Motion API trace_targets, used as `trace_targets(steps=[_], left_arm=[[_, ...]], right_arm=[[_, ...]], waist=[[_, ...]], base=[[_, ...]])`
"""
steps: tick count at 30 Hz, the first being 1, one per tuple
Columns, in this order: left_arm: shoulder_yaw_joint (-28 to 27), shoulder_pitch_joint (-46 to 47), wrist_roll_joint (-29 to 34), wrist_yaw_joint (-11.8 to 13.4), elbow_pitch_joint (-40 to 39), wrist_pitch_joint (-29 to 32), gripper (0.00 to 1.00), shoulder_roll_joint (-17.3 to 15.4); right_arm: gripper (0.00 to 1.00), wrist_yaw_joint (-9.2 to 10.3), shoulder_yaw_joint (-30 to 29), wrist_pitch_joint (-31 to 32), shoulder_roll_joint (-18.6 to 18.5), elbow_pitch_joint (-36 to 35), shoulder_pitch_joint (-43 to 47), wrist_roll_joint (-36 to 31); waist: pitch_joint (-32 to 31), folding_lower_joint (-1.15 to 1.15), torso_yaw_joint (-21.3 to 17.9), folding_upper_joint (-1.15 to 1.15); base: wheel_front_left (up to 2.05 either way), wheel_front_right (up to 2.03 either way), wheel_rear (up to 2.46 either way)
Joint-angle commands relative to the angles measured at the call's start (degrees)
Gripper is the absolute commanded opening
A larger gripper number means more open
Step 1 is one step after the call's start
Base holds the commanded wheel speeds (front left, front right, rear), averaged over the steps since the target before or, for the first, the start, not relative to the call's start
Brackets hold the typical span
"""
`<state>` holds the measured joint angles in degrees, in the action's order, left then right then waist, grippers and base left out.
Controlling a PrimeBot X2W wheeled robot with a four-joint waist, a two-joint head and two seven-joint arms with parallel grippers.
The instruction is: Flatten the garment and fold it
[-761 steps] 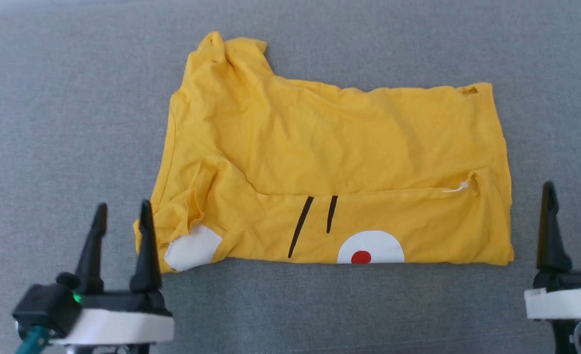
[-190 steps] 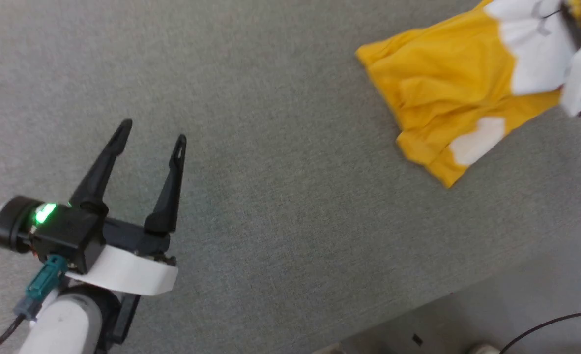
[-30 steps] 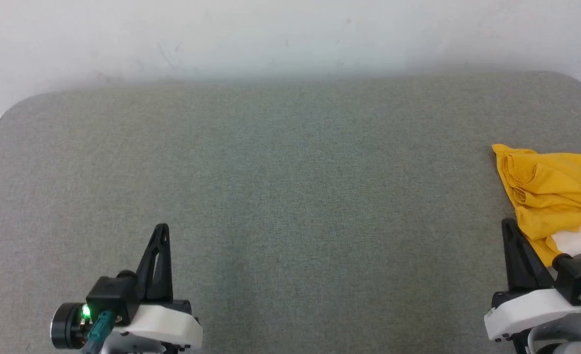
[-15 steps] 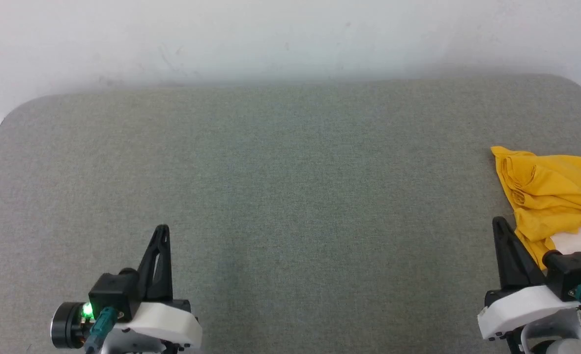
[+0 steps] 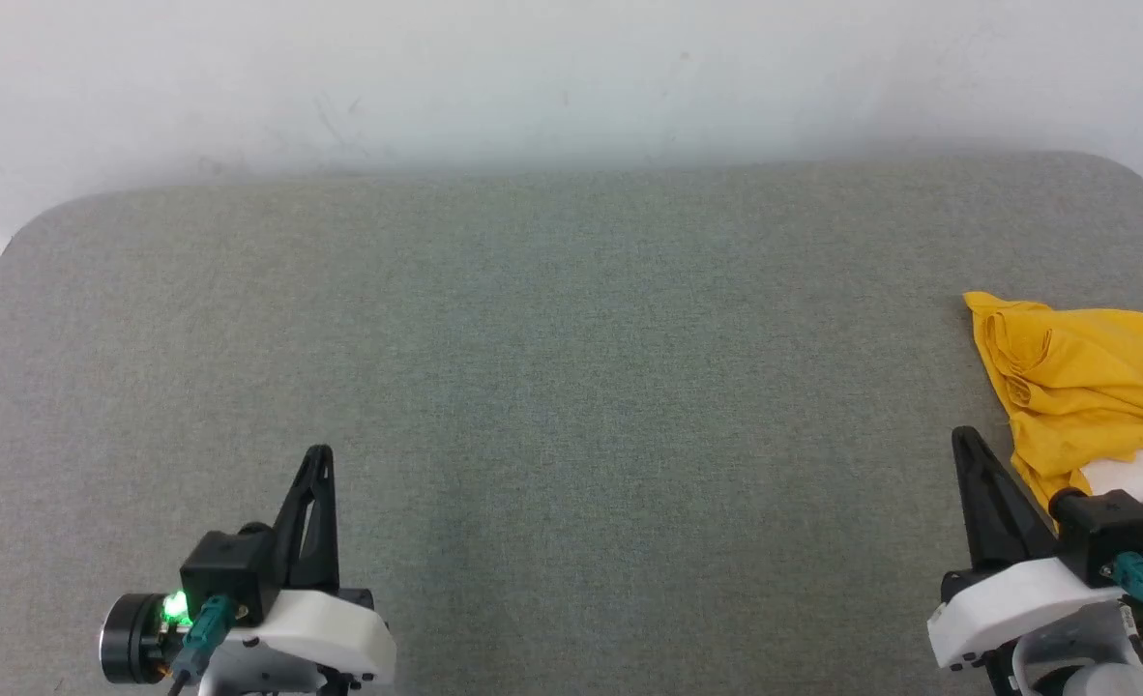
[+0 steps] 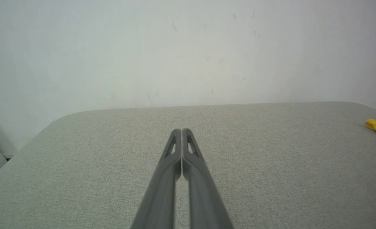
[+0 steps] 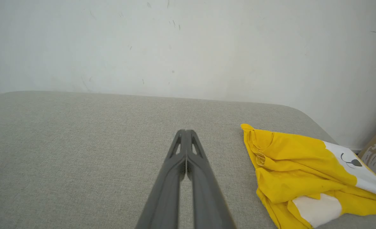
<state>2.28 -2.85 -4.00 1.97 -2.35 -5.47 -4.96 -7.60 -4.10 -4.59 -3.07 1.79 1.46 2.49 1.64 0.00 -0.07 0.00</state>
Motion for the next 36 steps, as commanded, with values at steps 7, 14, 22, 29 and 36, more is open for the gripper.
trace_targets(steps=[7,14,22,29,36], left_arm=[[-0.54,1.47,0.98,-0.74,0.61,1.11,0.0,0.64],[-0.87,1.73,1.55,-0.97,0.93,1.93,0.0,0.91],[-1.24,2.03,2.2,-1.24,1.31,2.87,0.0,1.22],[-1.57,2.29,2.77,-1.47,1.63,3.69,0.0,1.49],[-1.9,2.55,3.34,-1.7,1.96,4.51,0.0,1.77]], right_arm=[[0.0,0.07,0.82,0.8,0.14,-0.61,-0.84,-0.85],[0.0,0.08,1.44,1.51,0.15,-0.83,-0.95,-1.16],[0.0,0.09,2.14,2.32,0.16,-1.08,-1.09,-1.51],[0.0,0.09,2.76,3.04,0.17,-1.3,-1.21,-1.82],[0.0,0.1,3.38,3.75,0.18,-1.53,-1.33,-2.13]], waist=[[-0.27,0.0,0.01,0.0],[-0.52,0.0,0.03,0.0],[-0.82,0.0,0.04,0.0],[-1.08,0.0,0.05,0.0],[-1.34,0.0,0.06,0.0]], base=[[0.0,0.0,0.0],[0.0,0.0,0.0],[0.0,0.0,0.0],[0.0,0.0,0.0],[0.0,0.0,0.0]])
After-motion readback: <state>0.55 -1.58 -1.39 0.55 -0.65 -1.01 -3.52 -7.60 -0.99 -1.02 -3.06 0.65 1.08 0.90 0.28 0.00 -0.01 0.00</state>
